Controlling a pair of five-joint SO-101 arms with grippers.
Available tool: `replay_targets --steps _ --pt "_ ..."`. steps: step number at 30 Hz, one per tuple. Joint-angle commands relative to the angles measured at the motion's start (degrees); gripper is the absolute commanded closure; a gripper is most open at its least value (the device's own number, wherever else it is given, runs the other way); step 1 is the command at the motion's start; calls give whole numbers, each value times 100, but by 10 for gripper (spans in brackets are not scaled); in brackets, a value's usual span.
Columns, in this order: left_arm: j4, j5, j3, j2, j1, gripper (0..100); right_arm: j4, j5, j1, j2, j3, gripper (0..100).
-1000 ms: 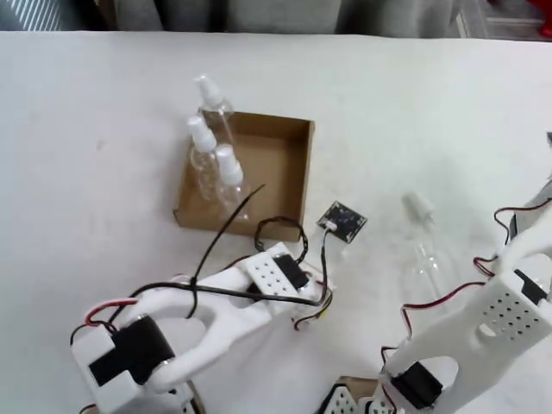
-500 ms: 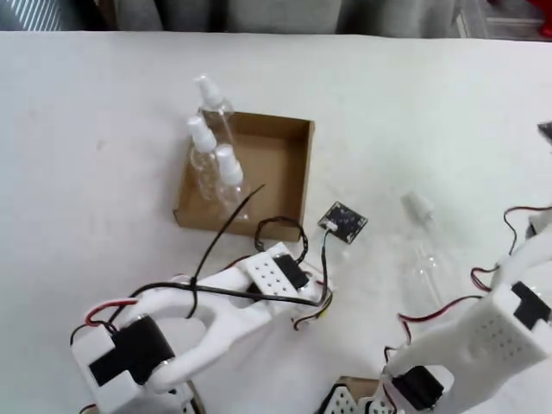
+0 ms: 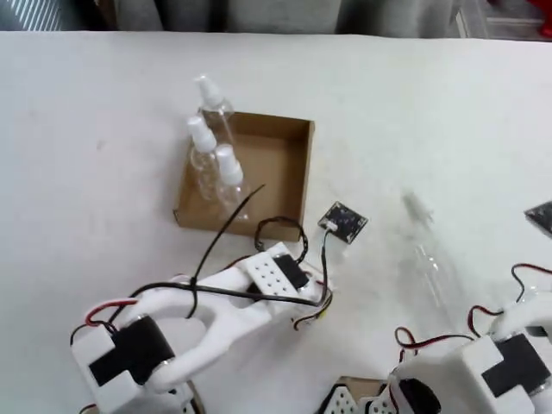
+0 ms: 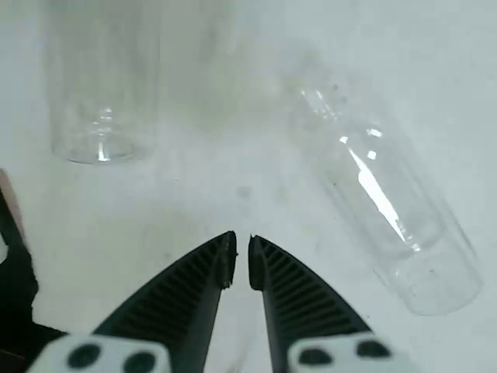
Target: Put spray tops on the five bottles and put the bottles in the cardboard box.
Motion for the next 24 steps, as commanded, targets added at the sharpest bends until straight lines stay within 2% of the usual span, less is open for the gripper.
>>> replay_targets --steps 1,8,13,17,24 --pt "-105 -44 9 -356 57 980 -963 88 224 -321 492 982" --pt "-97 -35 9 -356 57 980 -3020 44 -40 -321 1873 982" --pt "-88 -26 9 -356 57 980 -4145 -1037 -356 -321 2110 982" --pt "-88 -26 9 -356 57 980 -4593 -1749 -558 -374 2110 982" --pt "-88 -35 9 -356 57 980 -4725 -2330 -980 -400 2092 982"
